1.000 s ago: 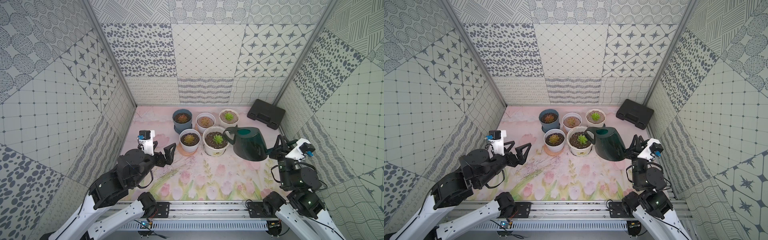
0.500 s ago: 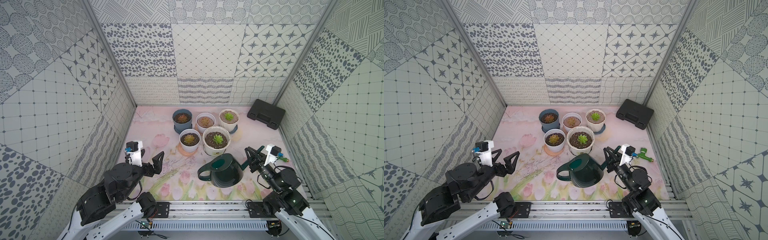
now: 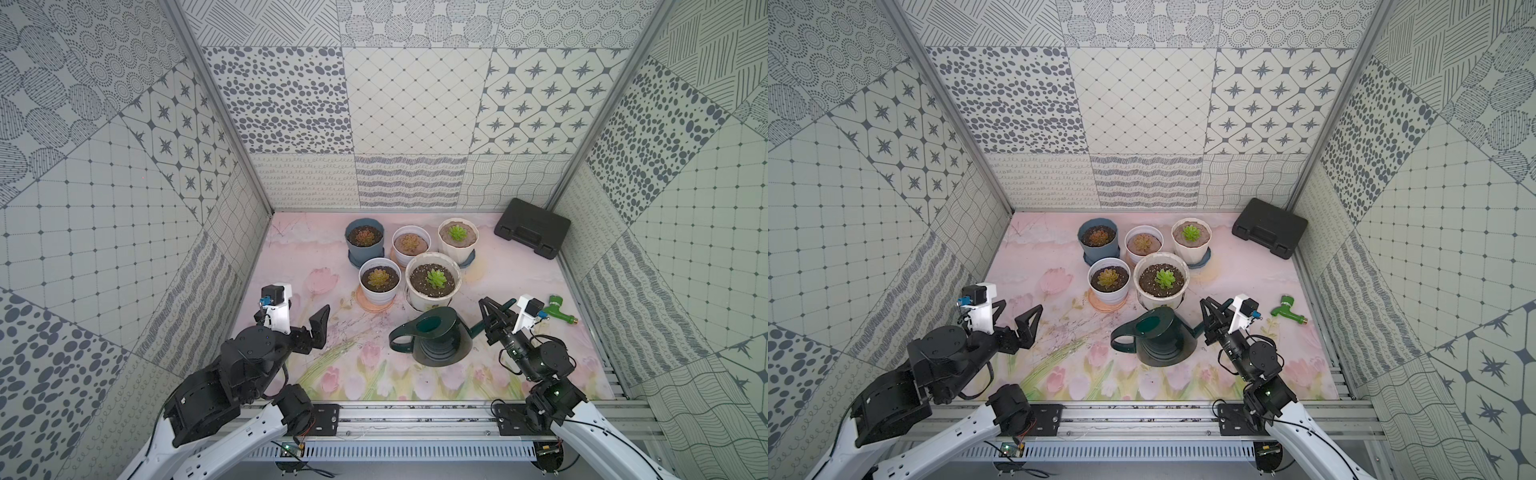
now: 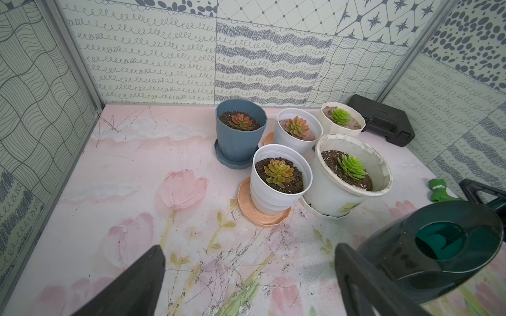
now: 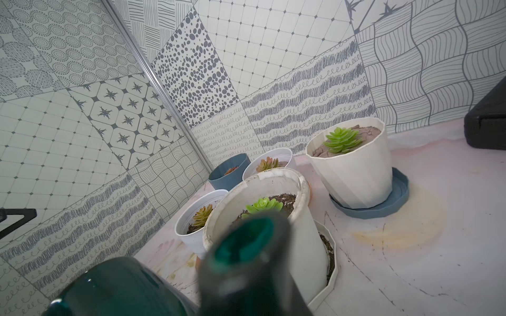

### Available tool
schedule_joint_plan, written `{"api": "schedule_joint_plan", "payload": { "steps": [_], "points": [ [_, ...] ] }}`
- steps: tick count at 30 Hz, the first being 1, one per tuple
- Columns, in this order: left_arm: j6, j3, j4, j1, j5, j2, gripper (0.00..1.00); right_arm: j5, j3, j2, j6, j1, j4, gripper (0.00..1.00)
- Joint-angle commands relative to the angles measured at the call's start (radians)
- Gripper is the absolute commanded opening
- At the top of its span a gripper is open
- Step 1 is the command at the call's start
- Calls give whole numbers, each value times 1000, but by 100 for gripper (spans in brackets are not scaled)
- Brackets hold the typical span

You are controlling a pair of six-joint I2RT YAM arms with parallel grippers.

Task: Water the succulent around the soil edge
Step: Place the watering can at the center of the board.

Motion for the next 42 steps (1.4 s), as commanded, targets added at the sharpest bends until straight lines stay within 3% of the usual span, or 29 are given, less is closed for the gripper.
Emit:
{"api": "schedule_joint_plan", "payload": {
  "steps": [1,8,13,16,18,21,23,25,28,34,38,42],
  "points": [
    [23,-3,36,21,-24,6,99,19,-37,44,-48,-1,141,2],
    [18,-8,52,32,7,15,99,43,-33,248,-85,-11,313,6],
    [18,-15,52,41,22,21,99,13,-34,507,-100,-20,506,14],
    [15,-15,53,46,26,17,99,-14,-34,533,-100,-19,521,23],
    [11,-16,49,48,29,12,99,-39,-33,442,-101,-20,416,33],
    [17,-23,46,46,32,2,99,-3,-10,205,-100,-20,67,74],
    [22,-26,46,47,32,-3,99,52,5,50,-92,-22,-180,88],
    [24,-26,46,48,33,-5,100,84,19,-91,-40,-25,-373,96],
    [23,-25,47,49,38,-3,99,129,66,-209,84,-24,-573,97],
    [5,-27,57,49,45,3,99,333,305,-185,218,-24,-933,97],
    [-15,-11,81,49,44,28,99,456,512,-142,94,-24,-978,97],
    [-33,14,139,49,8,95,99,642,711,11,-53,-25,-1020,97]
  ]
}}
